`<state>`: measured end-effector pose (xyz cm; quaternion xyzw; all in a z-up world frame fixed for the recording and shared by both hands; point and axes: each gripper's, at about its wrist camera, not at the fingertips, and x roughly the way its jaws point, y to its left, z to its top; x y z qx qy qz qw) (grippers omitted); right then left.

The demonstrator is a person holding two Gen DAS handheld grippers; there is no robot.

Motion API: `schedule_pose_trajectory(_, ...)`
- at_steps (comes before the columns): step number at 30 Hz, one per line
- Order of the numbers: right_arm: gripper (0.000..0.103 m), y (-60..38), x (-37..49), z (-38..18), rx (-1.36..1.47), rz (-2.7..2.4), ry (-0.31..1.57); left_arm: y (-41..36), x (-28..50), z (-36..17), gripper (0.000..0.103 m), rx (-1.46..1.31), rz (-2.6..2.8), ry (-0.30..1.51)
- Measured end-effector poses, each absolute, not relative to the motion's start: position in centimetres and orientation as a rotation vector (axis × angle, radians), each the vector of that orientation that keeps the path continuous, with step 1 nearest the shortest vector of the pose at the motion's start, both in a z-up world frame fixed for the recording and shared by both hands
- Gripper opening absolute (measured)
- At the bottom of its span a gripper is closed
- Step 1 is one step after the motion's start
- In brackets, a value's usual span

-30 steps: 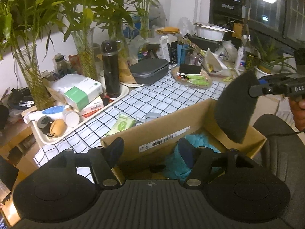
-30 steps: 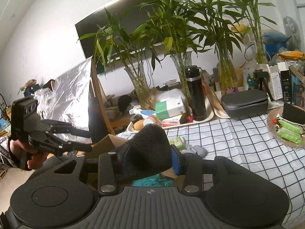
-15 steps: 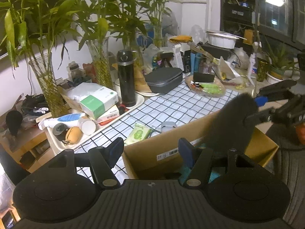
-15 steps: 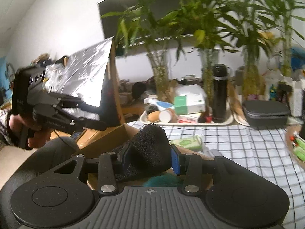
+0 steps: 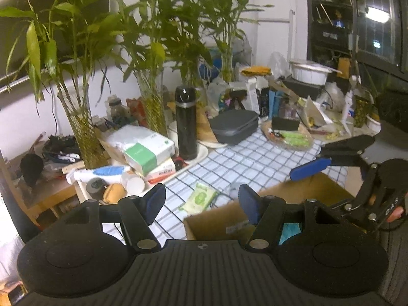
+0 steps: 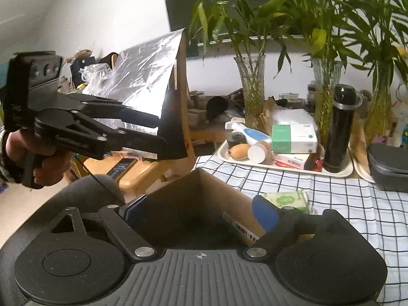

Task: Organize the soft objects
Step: 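Lower the black foam sponge into the box and open the right tool, then move the right tool toward the green wet-wipe pack and earbud case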

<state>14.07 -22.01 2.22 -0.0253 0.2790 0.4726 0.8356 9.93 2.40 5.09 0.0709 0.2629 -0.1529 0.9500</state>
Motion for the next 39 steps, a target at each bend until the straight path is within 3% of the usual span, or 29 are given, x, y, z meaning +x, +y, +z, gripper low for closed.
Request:
schedule_pose_trajectory(17,0.103,-25.0,16.4,3.1,-0.074,0.785,0.638,3.7,11.9,5.2,0.062,0.058,-0.288,0.535)
schedule_pose_trajectory(39,0.103,-29.5,17.1,0.5,0.062,0.655,0.637,6.7,14.4,1.5,0.062,-0.093,-0.310,0.650)
